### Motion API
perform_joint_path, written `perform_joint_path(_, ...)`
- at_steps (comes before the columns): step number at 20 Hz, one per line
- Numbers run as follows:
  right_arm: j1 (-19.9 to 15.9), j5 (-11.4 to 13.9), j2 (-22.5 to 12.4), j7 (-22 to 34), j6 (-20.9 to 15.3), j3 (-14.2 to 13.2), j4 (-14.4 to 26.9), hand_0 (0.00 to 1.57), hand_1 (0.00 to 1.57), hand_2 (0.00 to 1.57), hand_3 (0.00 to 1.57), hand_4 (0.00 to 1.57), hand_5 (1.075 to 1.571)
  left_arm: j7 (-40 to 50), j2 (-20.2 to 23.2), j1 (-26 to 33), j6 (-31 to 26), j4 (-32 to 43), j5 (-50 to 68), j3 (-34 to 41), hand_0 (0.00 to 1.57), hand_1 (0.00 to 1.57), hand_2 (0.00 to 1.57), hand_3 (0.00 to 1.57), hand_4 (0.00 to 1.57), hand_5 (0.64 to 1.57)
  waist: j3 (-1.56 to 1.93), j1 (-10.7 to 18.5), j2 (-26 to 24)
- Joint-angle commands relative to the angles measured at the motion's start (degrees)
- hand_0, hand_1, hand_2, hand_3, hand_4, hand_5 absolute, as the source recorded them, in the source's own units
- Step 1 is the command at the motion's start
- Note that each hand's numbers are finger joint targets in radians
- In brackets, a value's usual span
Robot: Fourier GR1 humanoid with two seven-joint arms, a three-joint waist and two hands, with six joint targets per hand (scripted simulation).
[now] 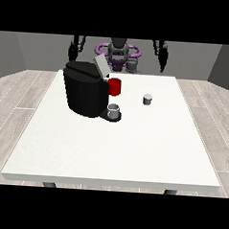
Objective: Insert the coffee pod into the coffee machine and close the lid
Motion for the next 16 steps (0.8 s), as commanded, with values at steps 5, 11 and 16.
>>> perform_joint_path(5,-4.4,-0.9,-0.5,0.3,1.6,-1.6,3.3,0.00,0.00,0.00,0.00,0.13,1.571,-5.6,-0.8,-2.7,-3.4,-0.8,1.5,-0.1,0.00,0.00,0.00,0.00,0.31,1.571,-0.07,1.3,-0.7)
perform_joint_path(11,-3.2,0.6,5.2,-4.7,-5.3,-1.1,-1.1,0.00,0.00,0.00,0.00,0.18,1.571,-5.1,6.6,-8.0,-3.4,4.1,-4.0,3.2,0.00,0.00,0.00,0.00,0.00,1.571,-0.07,-3.8,0.0)
perform_joint_path(16,-4.9,-0.4,5.6,-9.5,-6.5,0.9,-2.1,0.00,0.00,0.00,0.00,0.17,1.571,-5.9,10.5,-15.7,-6.0,13.9,-1.9,8.7,0.00,0.00,0.00,0.00,0.00,1.571,-0.08,-7.2,5.5)
